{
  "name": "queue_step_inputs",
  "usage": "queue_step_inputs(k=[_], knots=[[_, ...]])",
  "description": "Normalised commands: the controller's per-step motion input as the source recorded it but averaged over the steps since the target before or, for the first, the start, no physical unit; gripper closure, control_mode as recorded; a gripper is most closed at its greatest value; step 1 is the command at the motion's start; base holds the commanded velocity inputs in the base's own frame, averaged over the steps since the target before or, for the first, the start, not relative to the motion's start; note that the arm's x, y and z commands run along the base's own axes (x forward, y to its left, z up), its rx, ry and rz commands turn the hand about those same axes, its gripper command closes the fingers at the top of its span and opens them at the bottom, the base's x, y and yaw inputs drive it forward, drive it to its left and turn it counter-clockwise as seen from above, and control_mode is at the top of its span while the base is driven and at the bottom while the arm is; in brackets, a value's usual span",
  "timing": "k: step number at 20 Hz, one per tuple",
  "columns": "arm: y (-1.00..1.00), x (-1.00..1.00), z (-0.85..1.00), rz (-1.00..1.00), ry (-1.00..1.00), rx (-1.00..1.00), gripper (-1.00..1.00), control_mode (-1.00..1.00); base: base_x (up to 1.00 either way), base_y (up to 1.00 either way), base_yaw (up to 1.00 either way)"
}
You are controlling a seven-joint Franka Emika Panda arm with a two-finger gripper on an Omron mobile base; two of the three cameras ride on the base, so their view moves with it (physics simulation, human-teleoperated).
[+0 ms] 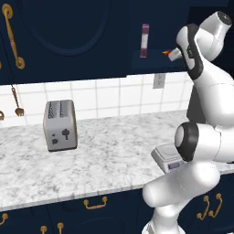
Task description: Pick the bar and place it on the digital scale for weighing, and close the cabinet.
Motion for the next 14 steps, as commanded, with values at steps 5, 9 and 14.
queue_step_inputs(k=[5, 9, 14], knots=[[-0.28, 0.46, -0.02, 0.0, 0.0, 0.0, -1.0, -1.0, 0.0, 0.0, 0.0], [-0.16, 0.65, -0.08, 0.0, 0.0, 0.0, -1.0, -1.0, 0.0, 0.0, 0.0], [-0.08, 0.58, -0.19, 0.0, 0.0, 0.0, -1.0, -1.0, 0.0, 0.0, 0.0]])
